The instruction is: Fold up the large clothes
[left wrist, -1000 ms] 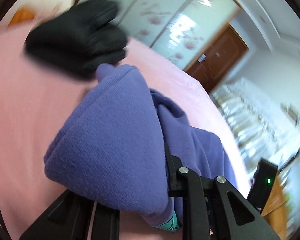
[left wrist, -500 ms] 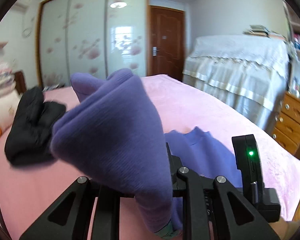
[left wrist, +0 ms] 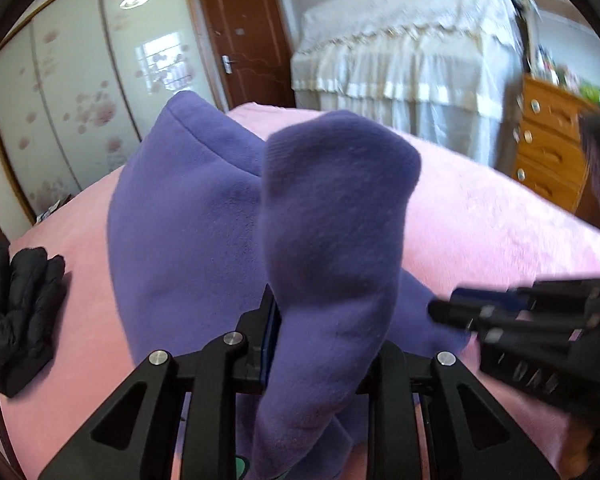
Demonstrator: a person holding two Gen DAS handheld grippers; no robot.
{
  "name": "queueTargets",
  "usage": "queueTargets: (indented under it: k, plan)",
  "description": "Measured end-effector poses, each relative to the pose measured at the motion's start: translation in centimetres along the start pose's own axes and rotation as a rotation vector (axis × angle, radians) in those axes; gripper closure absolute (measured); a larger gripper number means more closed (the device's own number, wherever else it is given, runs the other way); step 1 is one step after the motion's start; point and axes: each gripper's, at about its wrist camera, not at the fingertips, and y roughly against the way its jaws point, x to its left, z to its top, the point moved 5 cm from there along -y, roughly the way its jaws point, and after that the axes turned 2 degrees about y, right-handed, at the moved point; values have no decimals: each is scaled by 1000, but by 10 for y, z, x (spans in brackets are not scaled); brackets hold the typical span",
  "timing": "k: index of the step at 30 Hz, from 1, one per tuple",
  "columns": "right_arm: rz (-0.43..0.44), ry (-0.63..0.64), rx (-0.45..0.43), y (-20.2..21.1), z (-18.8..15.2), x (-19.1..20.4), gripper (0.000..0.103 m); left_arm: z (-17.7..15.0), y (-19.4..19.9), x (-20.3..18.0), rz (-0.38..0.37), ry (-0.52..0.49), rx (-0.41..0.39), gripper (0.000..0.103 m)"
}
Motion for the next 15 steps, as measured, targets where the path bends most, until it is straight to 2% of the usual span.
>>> queueTargets:
  k: [4,6,13,15]
  plan:
    - [-42,-42,0,4,7,-25,81,-14,-14,-29,17,-110,9,82]
    - [-29,-72,7,10,10,-40,82,-13,-22,-45,12,-144,4,80]
    - [69,-104,6,31,35,-57,79,-22,-20,-54,-19,-174,2,77]
    - [128,-130,16,38,41,-59,69,-24,-21,-58,-16,-189,1,76]
